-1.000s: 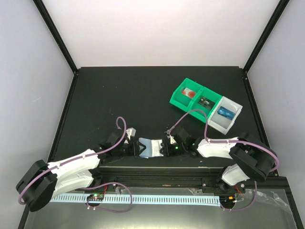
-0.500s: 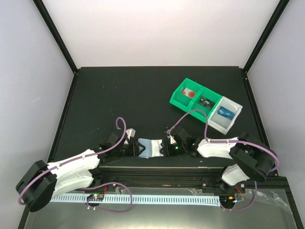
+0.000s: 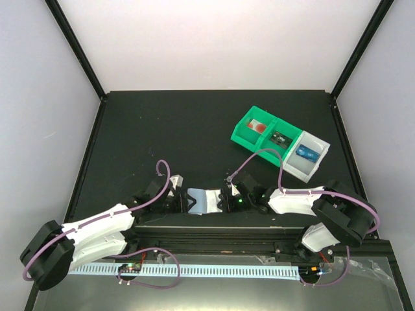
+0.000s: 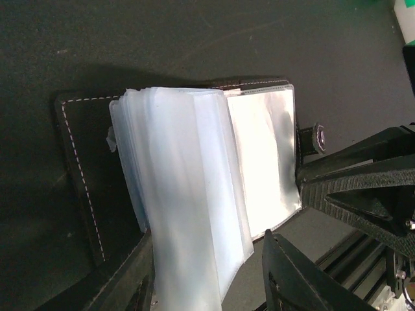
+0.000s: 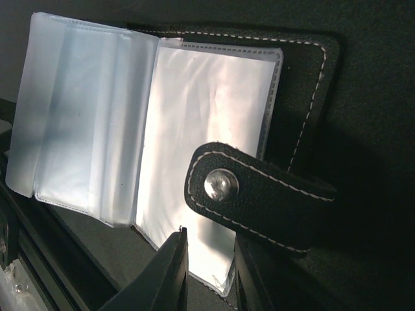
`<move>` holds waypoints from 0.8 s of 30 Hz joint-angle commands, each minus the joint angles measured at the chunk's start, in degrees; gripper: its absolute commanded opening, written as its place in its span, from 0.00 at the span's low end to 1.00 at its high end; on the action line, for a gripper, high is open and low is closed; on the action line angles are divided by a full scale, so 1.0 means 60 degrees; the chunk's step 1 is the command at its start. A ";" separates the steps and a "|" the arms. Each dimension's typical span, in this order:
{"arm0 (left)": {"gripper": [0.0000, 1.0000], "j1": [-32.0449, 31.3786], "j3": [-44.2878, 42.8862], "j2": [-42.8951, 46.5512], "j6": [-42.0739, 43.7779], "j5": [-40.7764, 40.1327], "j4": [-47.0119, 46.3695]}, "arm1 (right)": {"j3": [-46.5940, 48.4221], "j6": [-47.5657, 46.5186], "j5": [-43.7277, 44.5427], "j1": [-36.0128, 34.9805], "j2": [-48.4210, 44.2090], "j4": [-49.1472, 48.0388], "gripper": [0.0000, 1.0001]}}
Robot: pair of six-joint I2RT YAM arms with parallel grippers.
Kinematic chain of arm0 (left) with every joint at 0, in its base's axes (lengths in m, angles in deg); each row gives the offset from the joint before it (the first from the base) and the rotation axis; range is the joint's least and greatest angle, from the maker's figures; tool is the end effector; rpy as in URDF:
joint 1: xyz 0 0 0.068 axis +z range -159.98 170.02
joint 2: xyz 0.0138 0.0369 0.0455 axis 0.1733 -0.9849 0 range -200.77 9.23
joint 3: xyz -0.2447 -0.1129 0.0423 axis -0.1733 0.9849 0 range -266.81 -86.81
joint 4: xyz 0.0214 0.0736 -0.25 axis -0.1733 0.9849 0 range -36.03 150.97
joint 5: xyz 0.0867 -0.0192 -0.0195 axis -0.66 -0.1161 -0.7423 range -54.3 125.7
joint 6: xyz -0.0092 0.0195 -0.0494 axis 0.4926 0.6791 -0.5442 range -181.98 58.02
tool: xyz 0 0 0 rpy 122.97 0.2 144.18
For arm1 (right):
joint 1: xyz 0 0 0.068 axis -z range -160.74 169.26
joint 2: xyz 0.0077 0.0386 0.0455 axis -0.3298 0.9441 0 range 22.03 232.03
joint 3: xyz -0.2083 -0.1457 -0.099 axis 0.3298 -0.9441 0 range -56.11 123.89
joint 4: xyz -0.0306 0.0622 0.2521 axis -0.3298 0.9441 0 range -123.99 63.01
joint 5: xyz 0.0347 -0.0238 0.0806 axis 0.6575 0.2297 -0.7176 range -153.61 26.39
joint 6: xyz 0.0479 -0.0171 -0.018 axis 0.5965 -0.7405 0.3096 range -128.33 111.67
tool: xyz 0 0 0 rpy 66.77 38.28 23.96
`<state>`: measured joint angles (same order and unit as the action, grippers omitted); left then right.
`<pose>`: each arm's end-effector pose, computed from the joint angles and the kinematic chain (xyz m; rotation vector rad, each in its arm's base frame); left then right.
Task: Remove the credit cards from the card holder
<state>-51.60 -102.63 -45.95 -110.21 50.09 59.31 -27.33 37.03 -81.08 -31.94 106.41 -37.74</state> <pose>0.1241 -0.1220 0.1449 -0.0129 2.5786 -0.9889 0.1476 0.2006 0.1230 -0.2855 2.7379 0.9905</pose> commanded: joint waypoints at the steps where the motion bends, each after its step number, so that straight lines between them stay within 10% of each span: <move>1: 0.46 0.0023 -0.0170 0.0252 0.0080 -0.0185 0.0297 | -0.0152 0.0011 0.0569 -0.0014 0.0306 0.0032 0.24; 10: 0.29 0.0016 -0.0144 0.0166 0.0074 -0.0107 0.0150 | -0.0167 -0.0003 0.0554 -0.0011 0.0336 -0.0029 0.24; 24: 0.32 0.0020 -0.0177 0.0263 0.0035 -0.0275 0.0501 | -0.0196 -0.0018 0.0539 -0.0021 0.0335 -0.0049 0.23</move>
<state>-51.60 -102.63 -45.12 -110.17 49.24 61.06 -27.36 37.03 -81.10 -31.92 106.47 -37.85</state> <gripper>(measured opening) 0.288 0.232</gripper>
